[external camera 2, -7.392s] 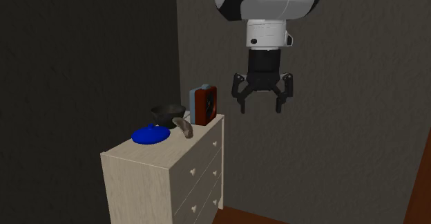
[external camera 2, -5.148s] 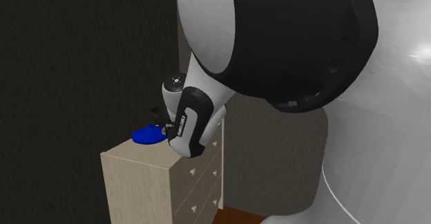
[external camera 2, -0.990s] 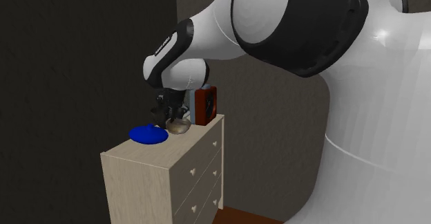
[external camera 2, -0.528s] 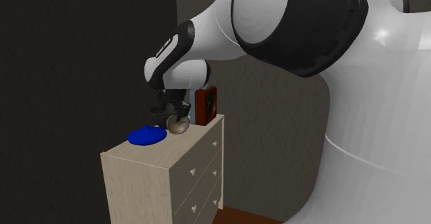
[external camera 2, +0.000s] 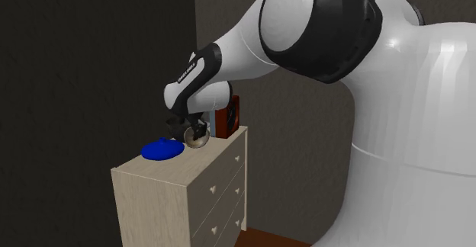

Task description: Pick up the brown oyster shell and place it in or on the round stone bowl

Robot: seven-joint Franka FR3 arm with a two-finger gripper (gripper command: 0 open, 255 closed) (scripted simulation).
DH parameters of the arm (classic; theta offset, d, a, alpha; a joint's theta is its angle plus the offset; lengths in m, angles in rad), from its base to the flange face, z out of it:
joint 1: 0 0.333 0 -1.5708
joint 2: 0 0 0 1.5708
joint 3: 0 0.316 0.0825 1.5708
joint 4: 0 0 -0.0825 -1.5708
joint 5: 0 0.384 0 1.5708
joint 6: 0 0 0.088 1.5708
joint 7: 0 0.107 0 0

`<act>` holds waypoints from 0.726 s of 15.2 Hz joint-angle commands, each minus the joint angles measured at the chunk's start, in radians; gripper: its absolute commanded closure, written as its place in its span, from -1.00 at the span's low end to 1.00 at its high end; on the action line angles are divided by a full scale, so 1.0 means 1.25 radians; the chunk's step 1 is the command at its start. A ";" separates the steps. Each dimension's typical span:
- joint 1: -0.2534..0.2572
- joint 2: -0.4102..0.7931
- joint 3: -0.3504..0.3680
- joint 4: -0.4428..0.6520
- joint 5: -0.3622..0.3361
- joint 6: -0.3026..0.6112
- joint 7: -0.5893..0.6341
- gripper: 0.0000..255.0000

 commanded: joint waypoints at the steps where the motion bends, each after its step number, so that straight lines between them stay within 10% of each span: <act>1: 0.004 0.009 -0.003 0.002 -0.013 0.005 0.010 -1.00; 7: 0.004 0.009 -0.003 0.002 -0.013 0.004 0.010 -1.00; 8: 0.004 0.009 -0.003 0.002 -0.013 0.004 0.010 1.00; 11: 0.005 0.009 -0.003 0.002 -0.014 0.005 0.011 1.00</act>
